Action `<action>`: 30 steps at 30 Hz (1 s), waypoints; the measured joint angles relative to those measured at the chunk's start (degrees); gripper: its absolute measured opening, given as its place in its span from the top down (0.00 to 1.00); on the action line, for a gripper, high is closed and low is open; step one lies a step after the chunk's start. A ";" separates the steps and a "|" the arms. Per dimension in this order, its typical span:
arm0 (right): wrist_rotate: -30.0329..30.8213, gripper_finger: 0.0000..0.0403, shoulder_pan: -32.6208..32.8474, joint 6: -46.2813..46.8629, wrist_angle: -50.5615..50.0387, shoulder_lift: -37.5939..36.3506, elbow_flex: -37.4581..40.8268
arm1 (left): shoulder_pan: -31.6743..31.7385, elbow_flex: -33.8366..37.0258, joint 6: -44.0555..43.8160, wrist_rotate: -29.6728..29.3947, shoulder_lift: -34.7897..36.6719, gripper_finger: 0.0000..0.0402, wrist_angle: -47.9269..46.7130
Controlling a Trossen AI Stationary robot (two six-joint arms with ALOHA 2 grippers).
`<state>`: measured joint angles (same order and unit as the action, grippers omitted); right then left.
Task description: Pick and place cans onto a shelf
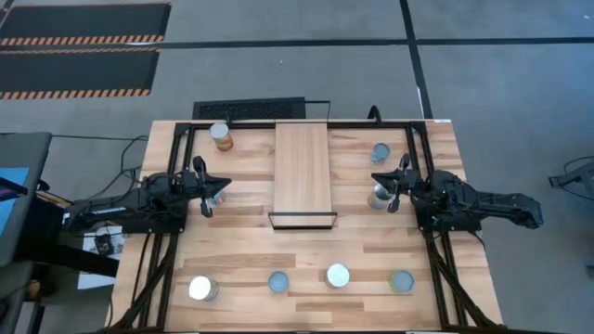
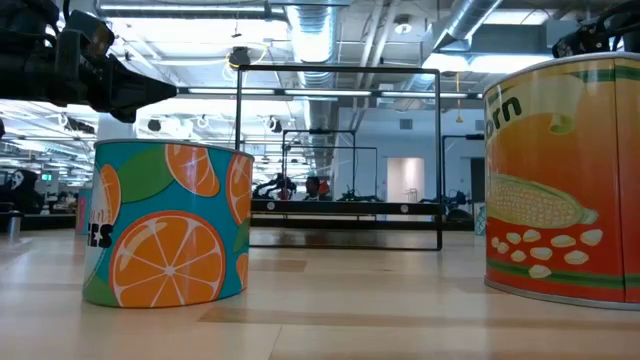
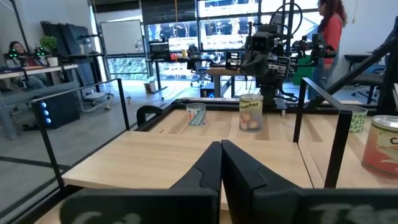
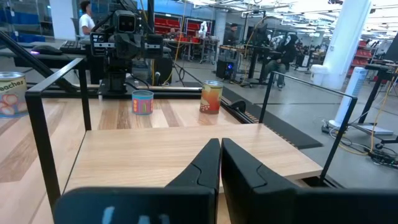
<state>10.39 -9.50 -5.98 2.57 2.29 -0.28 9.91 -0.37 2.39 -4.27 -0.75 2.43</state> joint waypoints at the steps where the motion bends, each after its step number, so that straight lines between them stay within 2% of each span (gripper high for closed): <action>1: 0.00 0.91 -0.01 -0.01 0.00 0.00 0.00 | -0.02 0.01 0.18 -0.02 0.00 1.00 0.01; 20: 0.00 0.91 0.00 0.07 0.13 -0.01 0.00 | -0.01 0.00 0.18 -0.01 0.01 1.00 -0.01; 26: 0.04 0.91 0.50 12.08 0.86 0.01 -0.02 | 0.00 -0.01 0.16 0.00 0.00 1.00 -0.01; 30: 0.14 0.91 0.44 13.93 1.33 0.01 -0.02 | 0.00 0.01 -0.02 -0.02 0.02 1.00 -0.01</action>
<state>10.54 -9.06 7.95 3.90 2.31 -0.30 9.91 -0.37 2.36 -4.29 -0.74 2.42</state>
